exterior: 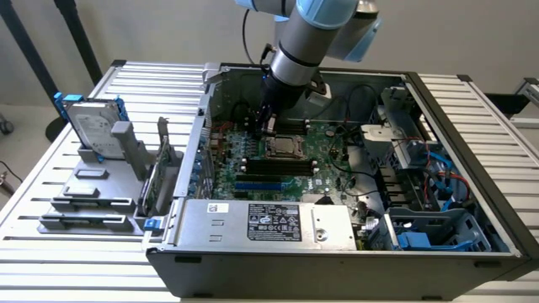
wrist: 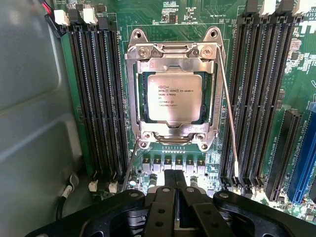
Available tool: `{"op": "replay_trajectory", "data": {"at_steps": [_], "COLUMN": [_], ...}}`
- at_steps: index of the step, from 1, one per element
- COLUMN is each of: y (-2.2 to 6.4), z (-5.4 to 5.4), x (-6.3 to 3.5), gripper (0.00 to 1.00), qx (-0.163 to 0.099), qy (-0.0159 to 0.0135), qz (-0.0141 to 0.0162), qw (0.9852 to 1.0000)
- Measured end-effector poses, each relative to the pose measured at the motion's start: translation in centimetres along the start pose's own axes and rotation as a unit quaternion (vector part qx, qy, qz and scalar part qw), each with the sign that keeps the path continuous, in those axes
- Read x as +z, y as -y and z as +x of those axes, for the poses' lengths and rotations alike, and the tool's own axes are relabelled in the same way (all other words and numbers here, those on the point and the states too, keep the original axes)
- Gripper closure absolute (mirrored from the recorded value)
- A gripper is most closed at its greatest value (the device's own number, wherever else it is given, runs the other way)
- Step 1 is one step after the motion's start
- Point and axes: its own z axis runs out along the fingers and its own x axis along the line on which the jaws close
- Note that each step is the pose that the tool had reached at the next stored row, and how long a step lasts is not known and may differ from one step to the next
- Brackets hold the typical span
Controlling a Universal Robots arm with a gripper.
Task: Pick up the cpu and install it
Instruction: 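Install the first cpu locking lever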
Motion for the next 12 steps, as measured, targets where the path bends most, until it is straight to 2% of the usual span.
{"op": "replay_trajectory", "data": {"at_steps": [6, 8, 12], "y": [0.19, 0.34, 0.78], "z": [0.0, 0.0, 0.1], "x": [0.00, -0.17, -1.11], "gripper": [0.89, 0.89, 0.89], "qx": [0.002, 0.008, 0.017], "qy": [-0.0004, -0.0027, -0.0101], "qz": [0.0002, -0.0003, -0.0011], "qw": [1.0000, 1.0000, 0.9998]}}
